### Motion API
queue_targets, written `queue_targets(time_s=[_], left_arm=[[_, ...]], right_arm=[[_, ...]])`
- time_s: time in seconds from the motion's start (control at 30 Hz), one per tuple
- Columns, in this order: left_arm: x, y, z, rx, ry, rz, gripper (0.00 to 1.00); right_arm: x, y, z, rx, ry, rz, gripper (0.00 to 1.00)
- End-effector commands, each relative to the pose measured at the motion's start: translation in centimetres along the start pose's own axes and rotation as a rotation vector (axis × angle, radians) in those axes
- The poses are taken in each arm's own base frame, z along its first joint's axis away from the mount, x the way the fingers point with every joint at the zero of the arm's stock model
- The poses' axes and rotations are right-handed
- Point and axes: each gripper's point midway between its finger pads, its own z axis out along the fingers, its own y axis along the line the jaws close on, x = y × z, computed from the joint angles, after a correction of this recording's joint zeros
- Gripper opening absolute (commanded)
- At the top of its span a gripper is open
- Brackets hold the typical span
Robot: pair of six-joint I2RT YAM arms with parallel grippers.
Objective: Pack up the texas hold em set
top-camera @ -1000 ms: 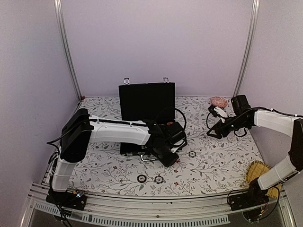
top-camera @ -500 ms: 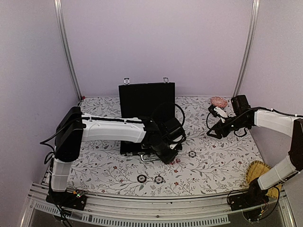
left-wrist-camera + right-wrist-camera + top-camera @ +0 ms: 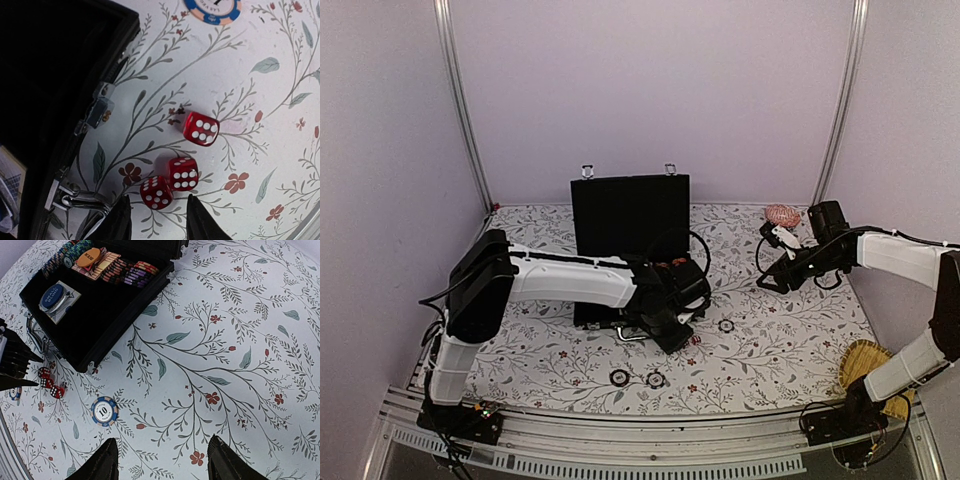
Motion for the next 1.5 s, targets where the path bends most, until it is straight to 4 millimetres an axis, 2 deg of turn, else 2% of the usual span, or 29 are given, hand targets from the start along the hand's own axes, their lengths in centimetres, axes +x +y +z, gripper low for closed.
queue_targets(time_s=[0.0, 0.3, 0.8, 1.0, 1.1, 1.27, 1.4, 1.47], left_arm=[[-0.4, 0.7, 0.5, -0.009, 0.005, -0.005, 0.38], [-0.3, 0.5, 1.0, -0.001, 0.013, 0.001, 0.29], [0.1, 0.6, 2.0, 0.002, 0.033, -0.001, 0.24], [0.2, 0.5, 1.6, 0.006, 0.030, -0.003, 0.19], [0.3, 0.6, 0.5, 0.002, 0.031, -0.011, 0.16], [0.1, 1.2, -3.3, -0.017, -0.006, -0.012, 0.13], [-1.1, 2.1, -6.3, -0.006, -0.073, -0.035, 0.12], [-1.8, 3.4, -7.4, -0.007, -0.107, -0.067, 0.12]], right_arm=[[0.1, 0.0, 0.3, -0.017, 0.004, 0.004, 0.62], [0.2, 0.0, 0.5, -0.021, 0.009, 0.006, 0.62], [0.4, 0.0, 0.6, -0.024, 0.017, 0.010, 0.62], [0.4, 0.0, 0.6, -0.025, 0.017, 0.009, 0.62], [0.4, 0.0, 0.6, -0.025, 0.018, 0.010, 0.62], [0.3, 0.0, 0.6, -0.027, 0.015, 0.009, 0.62], [0.4, 0.0, 0.7, -0.029, 0.017, 0.010, 0.62], [0.3, 0.1, 0.7, -0.030, 0.016, 0.009, 0.62]])
